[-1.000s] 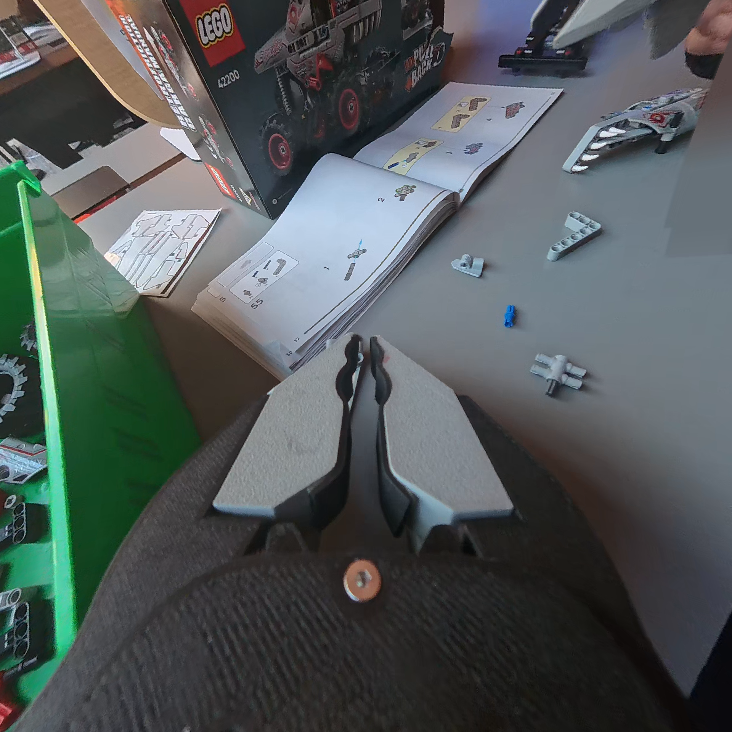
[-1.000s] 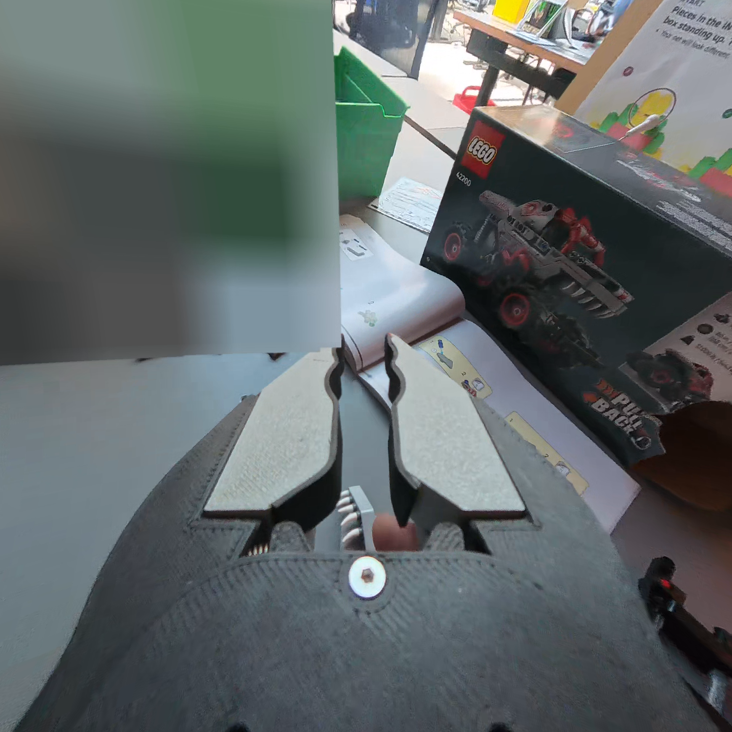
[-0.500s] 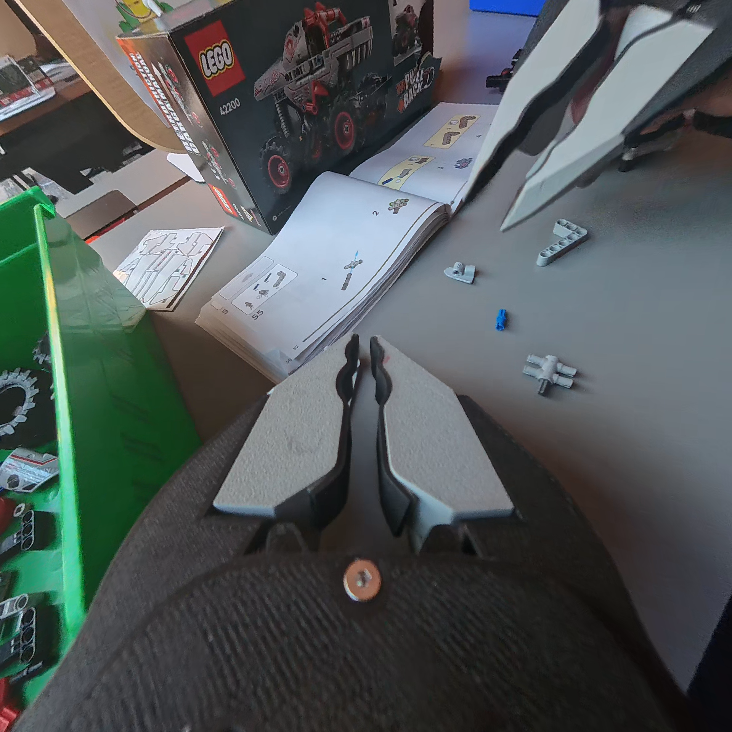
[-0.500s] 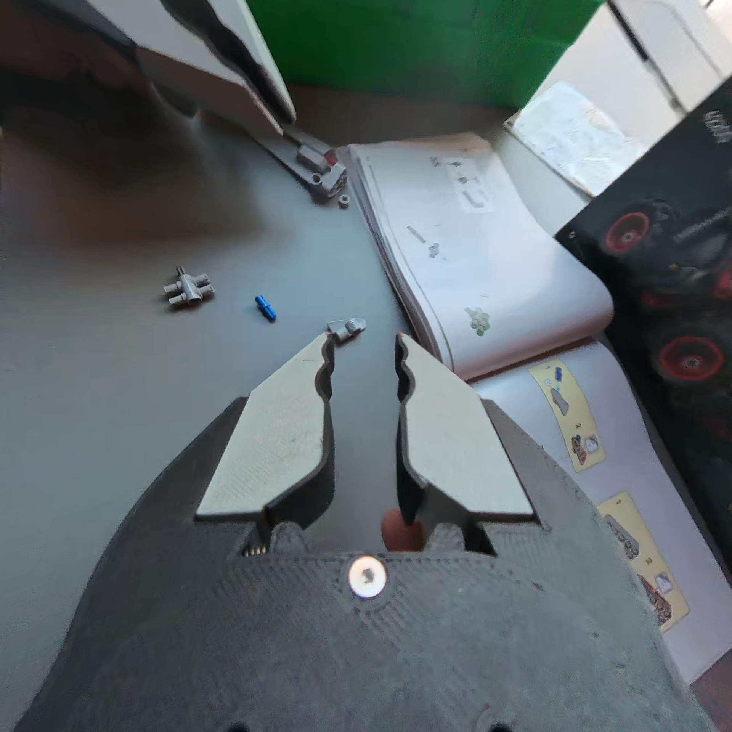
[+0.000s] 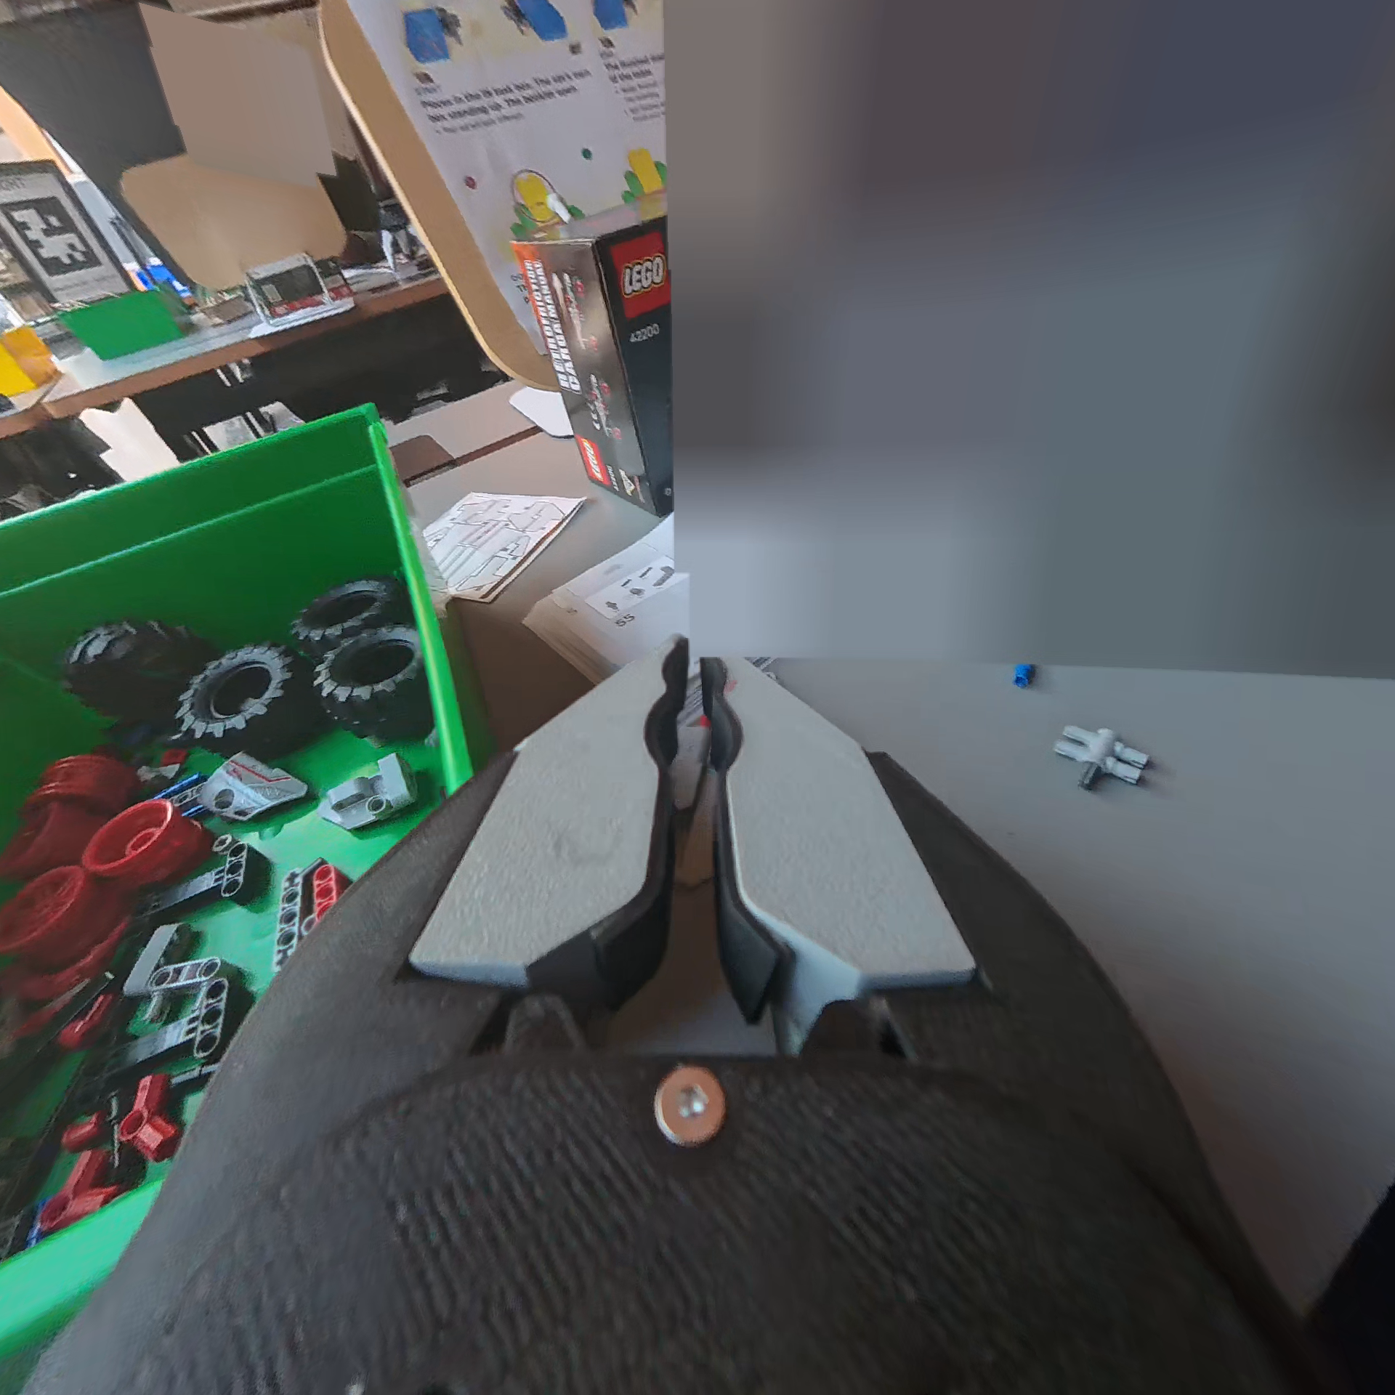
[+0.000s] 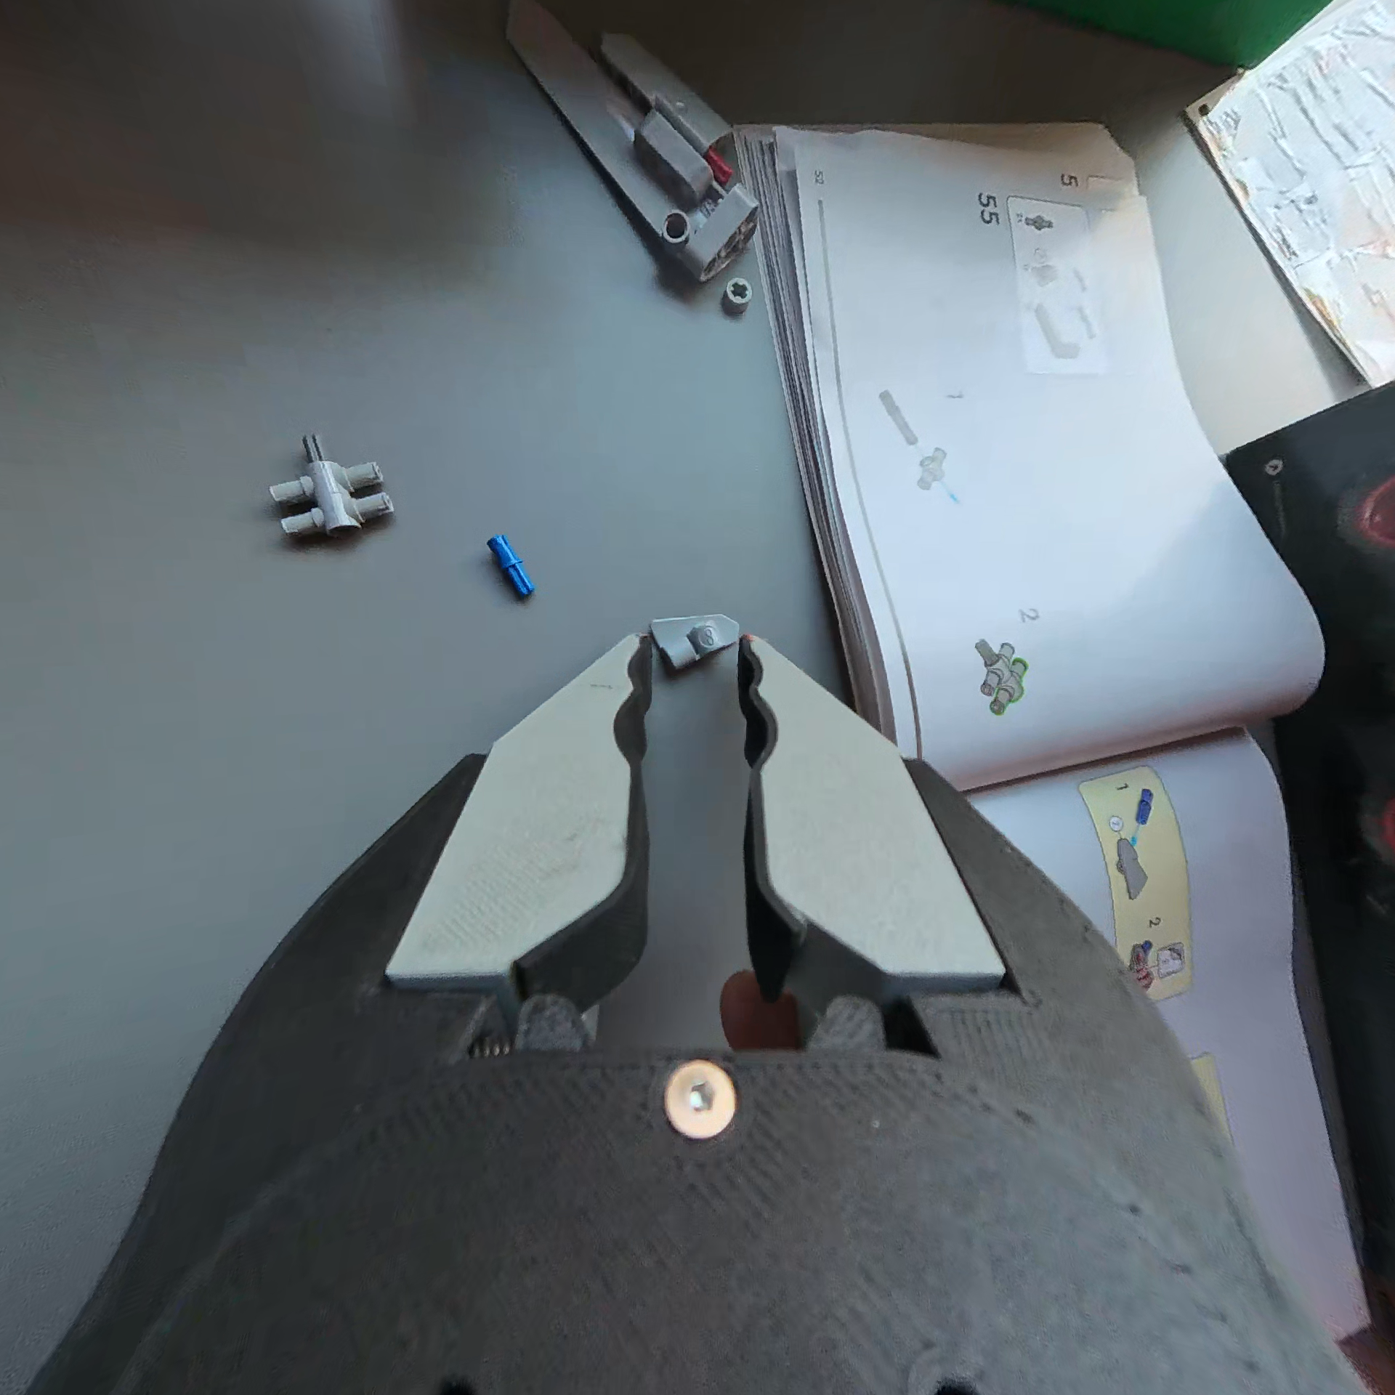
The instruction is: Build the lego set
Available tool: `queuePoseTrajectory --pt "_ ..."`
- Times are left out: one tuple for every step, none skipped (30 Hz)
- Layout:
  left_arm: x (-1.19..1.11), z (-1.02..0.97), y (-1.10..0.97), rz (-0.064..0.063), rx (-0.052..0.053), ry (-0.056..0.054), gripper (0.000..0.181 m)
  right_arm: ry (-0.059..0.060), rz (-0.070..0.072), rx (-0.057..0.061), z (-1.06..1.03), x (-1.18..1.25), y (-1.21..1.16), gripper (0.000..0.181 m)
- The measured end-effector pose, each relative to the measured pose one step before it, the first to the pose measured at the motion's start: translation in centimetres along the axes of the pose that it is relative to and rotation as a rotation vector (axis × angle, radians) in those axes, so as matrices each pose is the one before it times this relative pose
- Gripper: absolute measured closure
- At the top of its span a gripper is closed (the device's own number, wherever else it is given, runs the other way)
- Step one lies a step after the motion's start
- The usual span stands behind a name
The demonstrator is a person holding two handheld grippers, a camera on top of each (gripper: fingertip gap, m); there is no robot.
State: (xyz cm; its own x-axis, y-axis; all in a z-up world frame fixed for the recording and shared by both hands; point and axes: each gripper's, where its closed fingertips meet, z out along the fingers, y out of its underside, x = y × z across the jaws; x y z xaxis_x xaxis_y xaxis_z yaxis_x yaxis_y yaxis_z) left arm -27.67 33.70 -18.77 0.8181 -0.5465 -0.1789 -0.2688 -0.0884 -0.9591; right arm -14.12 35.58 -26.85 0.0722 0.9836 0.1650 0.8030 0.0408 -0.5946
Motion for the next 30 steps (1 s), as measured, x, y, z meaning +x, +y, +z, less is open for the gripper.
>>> queuePoseTrajectory --pt "-0.055 -0.023 -0.104 -0.0141 0.0077 0.004 0.181 -0.0081 0.0025 -0.0002 0.059 -0.043 0.065 0.162" --pt "0.094 0.012 -0.069 -0.0093 0.0045 0.0118 0.18 -0.0062 -0.0003 0.0022 0.066 -0.063 -0.008 0.162" --pt "0.006 0.022 -0.022 -0.0052 0.0017 0.0044 0.179 -0.0042 -0.0024 0.0044 0.039 -0.062 -0.078 0.162" --pt "-0.016 0.034 0.017 -0.0032 -0.0011 0.0018 0.177 -0.0017 -0.0034 0.0017 0.033 -0.034 -0.042 0.162" --pt "0.053 0.042 0.037 -0.002 -0.0024 0.0055 0.178 0.0002 -0.0022 0.002 0.034 0.015 -0.038 0.163" --pt "0.034 0.042 0.053 -0.0008 -0.0039 0.0036 0.177 -0.001 -0.0009 0.0023 0.034 0.02 -0.032 0.164" --pt "0.031 0.034 0.04 -0.0003 -0.0029 0.0028 0.177 -0.0015 0.0 0.0028 0.041 0.015 -0.025 0.166" --pt "0.002 0.028 0.033 -0.0009 -0.0021 0.0016 0.178 -0.0006 0.0011 0.0028 0.027 0.023 -0.023 0.167" --pt "0.003 -0.006 -0.004 -0.0013 -0.0001 0.0012 0.178 -0.0007 0.0019 0.0019 0.015 0.016 -0.003 0.167" --pt "0.0 -0.018 -0.012 -0.0013 0.0016 0.0013 0.179 0.0 0.0016 0.0012 -0.002 -0.001 -0.001 0.167" --pt "-0.021 -0.018 -0.021 -0.001 0.0017 0.001 0.18 0.0015 0.0006 0.0005 -0.016 0.009 0.016 0.167" --pt "0.007 0.004 0.005 -0.001 -0.0002 0.002 0.18 0.0023 0.0004 0.0 -0.017 0.001 0.015 0.167" --pt "0.033 0.024 0.044 0.001 -0.0031 0.0033 0.18 0.001 0.0017 0.0005 -0.043 -0.032 0.011 0.167" --pt "0.071 0.05 0.071 0.004 -0.0047 0.0039 0.18 -0.0016 0.0044 0.003 -0.07 -0.061 -0.011 0.168" --pt "0.172 0.096 0.09 0.0066 -0.0069 0.0086 0.179 -0.0033 0.0077 0.0072 -0.147 -0.06 -0.055 0.168" --pt "0.324 0.149 0.139 0.0103 -0.0111 0.0169 0.177 -0.0024 0.0105 0.0108 -0.231 -0.042 -0.079 0.168" --pt "0.397 0.229 0.249 0.0134 -0.02 0.0178 0.174 -0.0006 0.0126 0.0145 -0.354 0.0 -0.078 0.168" --pt "0.393 0.285 0.319 0.0195 -0.0266 0.0156 0.171 0.0013 0.0148 0.0196 -0.47 0.044 -0.101 0.168" --pt "0.368 0.291 0.336 0.0238 -0.0274 0.0107 0.17 0.003 0.0173 0.0246 -0.586 0.096 -0.12 0.168" --pt "0.373 0.271 0.269 0.0266 -0.024 0.0082 0.169 0.0046 0.0201 0.0281 -0.688 0.187 -0.108 0.168" --pt "0.338 0.226 0.241 0.0278 -0.0214 0.0047 0.169 0.0062 0.023 0.0297 -0.758 0.273 -0.106 0.168" --pt "0.309 0.207 0.197 0.0285 -0.0181 0.0017 0.169 0.0061 0.0253 0.0318 -0.811 0.342 -0.149 0.168" --pt "0.301 0.162 0.143 0.0295 -0.0145 0.001 0.169 0.0039 0.0264 0.0343 -0.828 0.334 -0.203 0.168" --pt "0.279 0.158 0.081 0.0292 -0.0104 -0.001 0.169 -0.0011 0.0253 0.0341 -0.793 0.243 -0.249 0.168" --pt "0.209 0.141 0.035 0.0277 -0.0071 -0.0046 0.169 -0.0061 0.0219 0.0298 -0.701 0.127 -0.21 0.168" --pt "0.198 0.144 -0.017 0.0267 -0.0043 -0.0046 0.169 -0.0071 0.0169 0.0221 -0.589 0.044 -0.123 0.168" --pt "0.219 0.152 -0.089 0.026 -0.0008 -0.0025 0.169 -0.0026 0.0112 0.0148 -0.477 0.036 -0.008 0.168" --pt "0.244 0.182 -0.127 0.0245 0.0007 -0.0008 0.17 0.0019 0.0066 0.0121 -0.38 0.038 0.017 0.168" --pt "0.303 0.22 -0.184 0.0226 0.0011 0.0029 0.17 0.0004 0.005 0.0115 -0.323 -0.032 0.027 0.168" --pt "0.385 0.257 -0.235 0.0221 0.0029 0.008 0.171 -0.0047 0.0069 0.0109 -0.271 -0.115 0.03 0.168"
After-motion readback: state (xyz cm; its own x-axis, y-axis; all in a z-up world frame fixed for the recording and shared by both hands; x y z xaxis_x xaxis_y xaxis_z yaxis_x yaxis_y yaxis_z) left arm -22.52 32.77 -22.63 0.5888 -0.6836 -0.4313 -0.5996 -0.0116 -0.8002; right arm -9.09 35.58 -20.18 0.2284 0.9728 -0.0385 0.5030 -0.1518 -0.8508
